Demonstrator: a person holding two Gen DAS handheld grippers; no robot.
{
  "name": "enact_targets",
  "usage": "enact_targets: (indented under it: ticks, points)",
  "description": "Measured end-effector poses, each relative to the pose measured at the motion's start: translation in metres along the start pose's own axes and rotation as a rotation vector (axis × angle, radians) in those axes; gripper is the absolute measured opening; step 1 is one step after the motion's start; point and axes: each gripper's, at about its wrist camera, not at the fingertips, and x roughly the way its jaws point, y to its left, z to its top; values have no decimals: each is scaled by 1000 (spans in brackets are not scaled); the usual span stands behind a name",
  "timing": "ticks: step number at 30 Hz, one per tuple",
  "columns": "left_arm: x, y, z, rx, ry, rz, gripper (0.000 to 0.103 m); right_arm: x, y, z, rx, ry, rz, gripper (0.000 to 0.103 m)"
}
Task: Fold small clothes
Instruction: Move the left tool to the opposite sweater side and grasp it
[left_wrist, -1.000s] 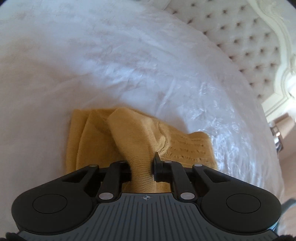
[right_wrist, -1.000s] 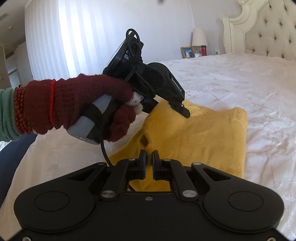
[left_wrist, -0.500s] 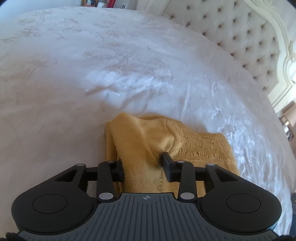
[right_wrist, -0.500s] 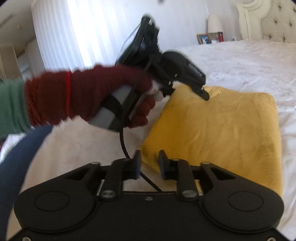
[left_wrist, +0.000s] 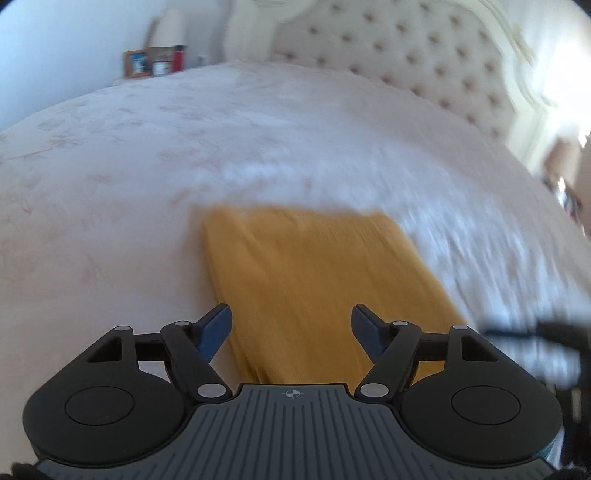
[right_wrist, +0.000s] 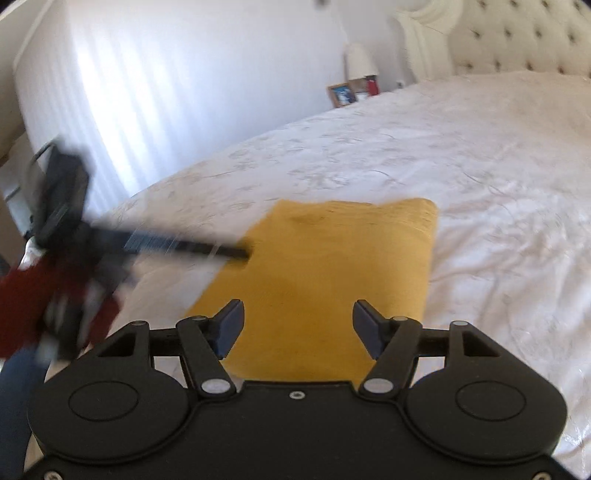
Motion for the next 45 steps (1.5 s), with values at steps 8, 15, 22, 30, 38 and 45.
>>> enact_targets:
  ticks: [8, 15, 22, 30, 38, 45]
  points:
    - [12, 15, -49, -103, 59, 17, 74, 7, -1, 14, -35, 11, 5, 70]
    - [14, 29, -51, -199, 39, -8, 74, 65, -19, 42, -49, 67, 80, 76]
    - [10, 37, -56, -246, 32, -50, 74, 120, -87, 75, 91, 154, -40, 64]
    - [4, 40, -50, -337, 53, -100, 74, 75, -114, 78, 201, 78, -51, 77]
    - [25, 33, -48, -436, 84, -238, 75, 75, -130, 41, 359, 147, 94, 84]
    - [60, 38, -38, -540, 81, -329, 78, 105, -133, 43, 442, 128, 193, 90]
